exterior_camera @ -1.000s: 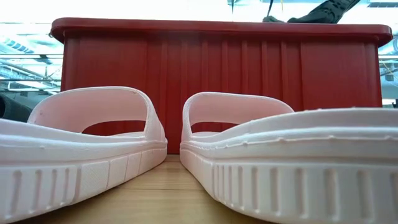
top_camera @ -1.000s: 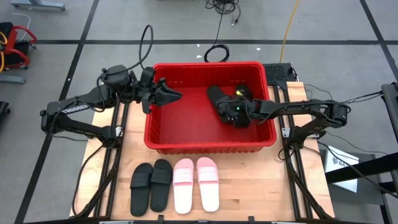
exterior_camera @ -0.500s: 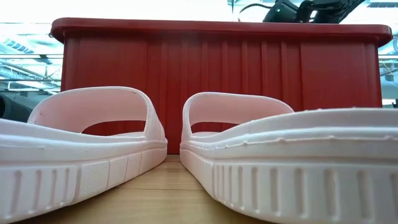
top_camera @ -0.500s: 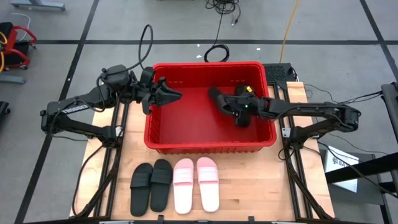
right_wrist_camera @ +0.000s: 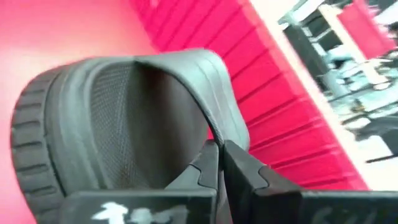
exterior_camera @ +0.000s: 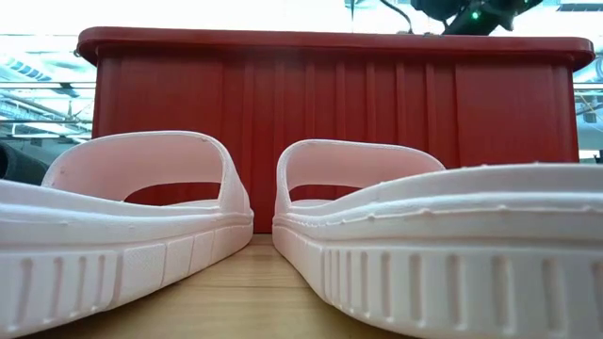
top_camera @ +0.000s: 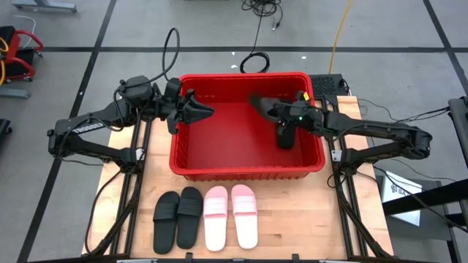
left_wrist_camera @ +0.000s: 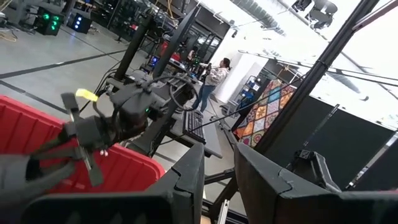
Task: Pick and place slides into bin
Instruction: Put the black slide into the red organizer bin
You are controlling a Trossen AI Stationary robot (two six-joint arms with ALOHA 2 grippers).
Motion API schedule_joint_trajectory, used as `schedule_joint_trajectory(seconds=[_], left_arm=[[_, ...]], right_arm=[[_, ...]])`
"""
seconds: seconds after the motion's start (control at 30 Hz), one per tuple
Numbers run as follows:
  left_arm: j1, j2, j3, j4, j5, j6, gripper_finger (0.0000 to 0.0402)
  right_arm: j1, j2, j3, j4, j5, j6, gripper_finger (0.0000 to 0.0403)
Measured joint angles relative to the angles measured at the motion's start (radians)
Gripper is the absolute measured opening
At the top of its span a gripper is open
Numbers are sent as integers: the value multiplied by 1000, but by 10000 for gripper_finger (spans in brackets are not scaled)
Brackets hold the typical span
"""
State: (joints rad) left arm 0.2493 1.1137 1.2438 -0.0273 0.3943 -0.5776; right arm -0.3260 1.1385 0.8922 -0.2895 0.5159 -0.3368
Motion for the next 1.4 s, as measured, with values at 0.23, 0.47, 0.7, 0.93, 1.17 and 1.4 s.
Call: schedule_joint_trajectory(seconds=[0.23,0.47,0.7,0.93,1.17,1.4], left_arm=[[0,0,0,-2,0,7,86],[0,0,0,-6,0,7,86],[0,0,0,-7,0,6,86],[0,0,0,-7,0,18,86],[0,0,0,-8,4,19,86],[0,0,0,-8,13,18,86]], right_arm=[[-2,1,68,-196,62,-39,1],[38,-2,68,-330,206,-17,1],[68,-2,68,-358,286,-14,0],[66,-2,68,-514,296,95,0],[66,-2,69,-578,201,171,0],[66,6,69,-586,111,219,1]])
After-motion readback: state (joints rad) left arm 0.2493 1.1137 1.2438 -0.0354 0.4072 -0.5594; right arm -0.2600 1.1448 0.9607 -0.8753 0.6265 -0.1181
